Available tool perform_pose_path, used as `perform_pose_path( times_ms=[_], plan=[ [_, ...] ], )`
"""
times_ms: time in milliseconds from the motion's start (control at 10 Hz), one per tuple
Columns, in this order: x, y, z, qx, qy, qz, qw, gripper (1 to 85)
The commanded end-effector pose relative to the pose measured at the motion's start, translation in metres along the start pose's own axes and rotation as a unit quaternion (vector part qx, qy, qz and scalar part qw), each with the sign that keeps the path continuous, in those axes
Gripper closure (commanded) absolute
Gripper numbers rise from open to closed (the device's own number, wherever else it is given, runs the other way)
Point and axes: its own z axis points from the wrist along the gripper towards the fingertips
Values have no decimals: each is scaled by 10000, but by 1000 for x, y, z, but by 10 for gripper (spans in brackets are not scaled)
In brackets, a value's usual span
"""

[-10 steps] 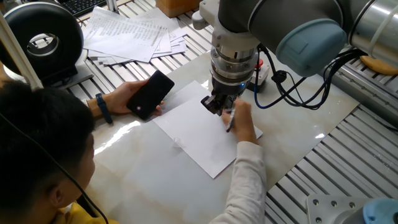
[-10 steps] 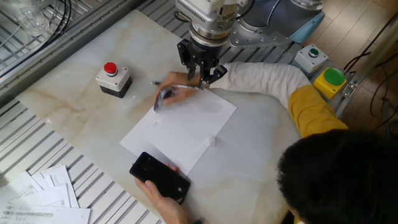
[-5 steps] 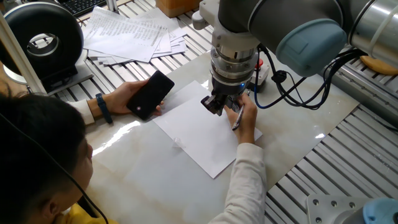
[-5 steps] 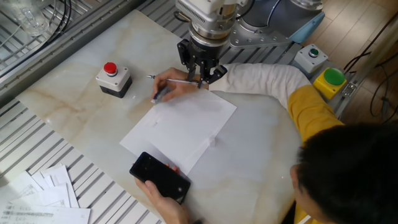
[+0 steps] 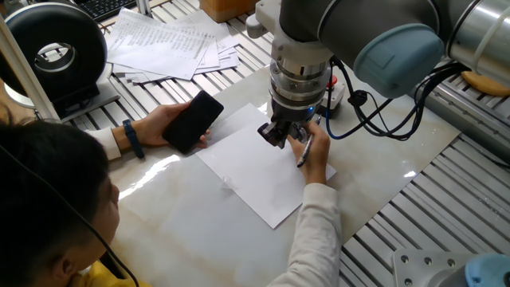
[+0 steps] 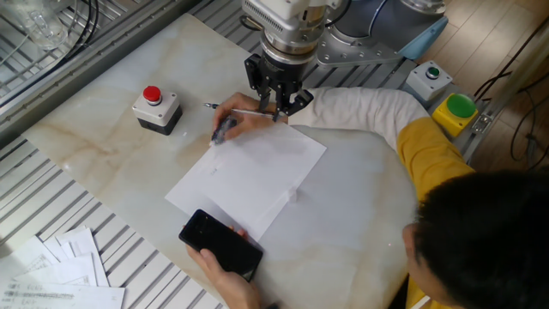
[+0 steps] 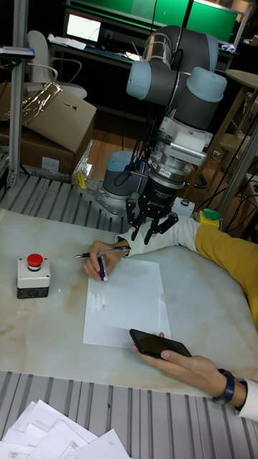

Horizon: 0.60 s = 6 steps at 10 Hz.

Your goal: Use the correction tape on paper

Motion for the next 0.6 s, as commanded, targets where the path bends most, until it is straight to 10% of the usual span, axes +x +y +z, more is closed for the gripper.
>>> perform_pose_path(
  times_ms=[0, 500],
  plan=[
    [0, 2, -1, -58, 12, 20, 10000, 503],
    [3, 4, 1, -94, 67, 24, 9999, 507]
  ],
)
